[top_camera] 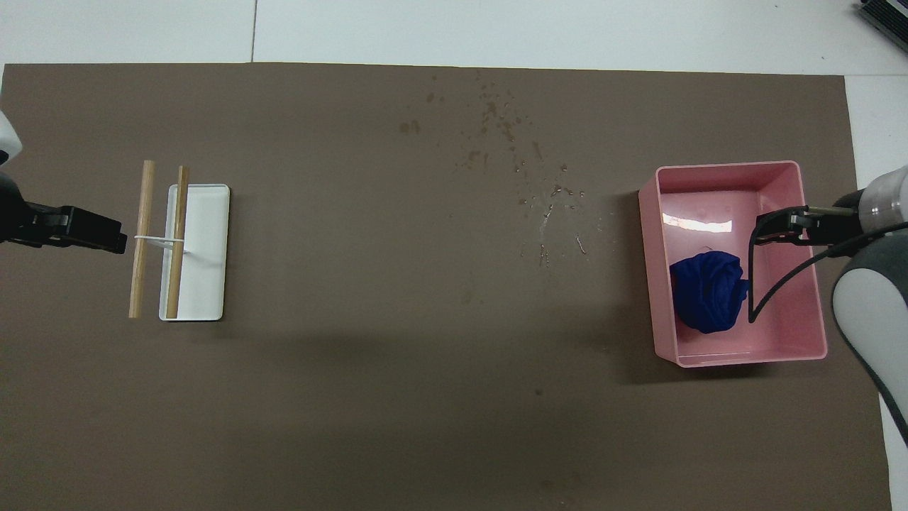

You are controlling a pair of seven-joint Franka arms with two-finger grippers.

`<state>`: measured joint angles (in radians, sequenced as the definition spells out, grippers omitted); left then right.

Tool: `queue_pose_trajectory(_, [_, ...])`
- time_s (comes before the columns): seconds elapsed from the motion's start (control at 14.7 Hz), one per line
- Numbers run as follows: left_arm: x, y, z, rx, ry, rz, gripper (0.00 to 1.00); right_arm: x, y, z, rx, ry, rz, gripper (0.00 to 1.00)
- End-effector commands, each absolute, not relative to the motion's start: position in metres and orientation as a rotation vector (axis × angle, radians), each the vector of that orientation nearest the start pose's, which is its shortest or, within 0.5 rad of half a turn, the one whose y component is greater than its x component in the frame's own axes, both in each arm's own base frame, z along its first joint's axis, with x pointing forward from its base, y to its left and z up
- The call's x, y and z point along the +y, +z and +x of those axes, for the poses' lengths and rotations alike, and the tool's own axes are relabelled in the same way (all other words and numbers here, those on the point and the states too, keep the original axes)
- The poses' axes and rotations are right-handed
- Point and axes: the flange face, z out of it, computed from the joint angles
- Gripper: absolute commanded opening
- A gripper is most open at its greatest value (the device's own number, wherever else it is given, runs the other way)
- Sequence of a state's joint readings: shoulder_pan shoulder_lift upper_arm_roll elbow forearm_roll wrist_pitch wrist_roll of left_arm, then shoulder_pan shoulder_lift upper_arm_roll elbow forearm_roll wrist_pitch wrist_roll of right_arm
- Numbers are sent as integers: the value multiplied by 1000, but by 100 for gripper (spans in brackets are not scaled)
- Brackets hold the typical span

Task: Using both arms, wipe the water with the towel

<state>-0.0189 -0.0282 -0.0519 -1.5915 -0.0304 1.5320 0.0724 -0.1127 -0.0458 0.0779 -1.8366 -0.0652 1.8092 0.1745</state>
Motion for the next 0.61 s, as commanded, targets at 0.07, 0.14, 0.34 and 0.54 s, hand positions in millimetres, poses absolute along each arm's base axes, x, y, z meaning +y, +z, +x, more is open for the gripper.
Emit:
queue_pose_trajectory(0.07, [-43, 629, 534, 230, 61, -3163, 100, 3, 596, 552, 222, -5, -3190, 100])
queue_pose_trajectory(0.14, [-43, 629, 534, 230, 61, -3163, 100, 9, 606, 550, 202, 4, -3190, 100])
queue_pose_trajectory(0.34, [-43, 629, 534, 230, 61, -3163, 100, 14, 616, 543, 209, 51, -3129, 100])
queue_pose_trajectory(0.54, [-43, 629, 534, 230, 61, -3163, 100, 10, 618, 537, 223, 79, -3117, 100])
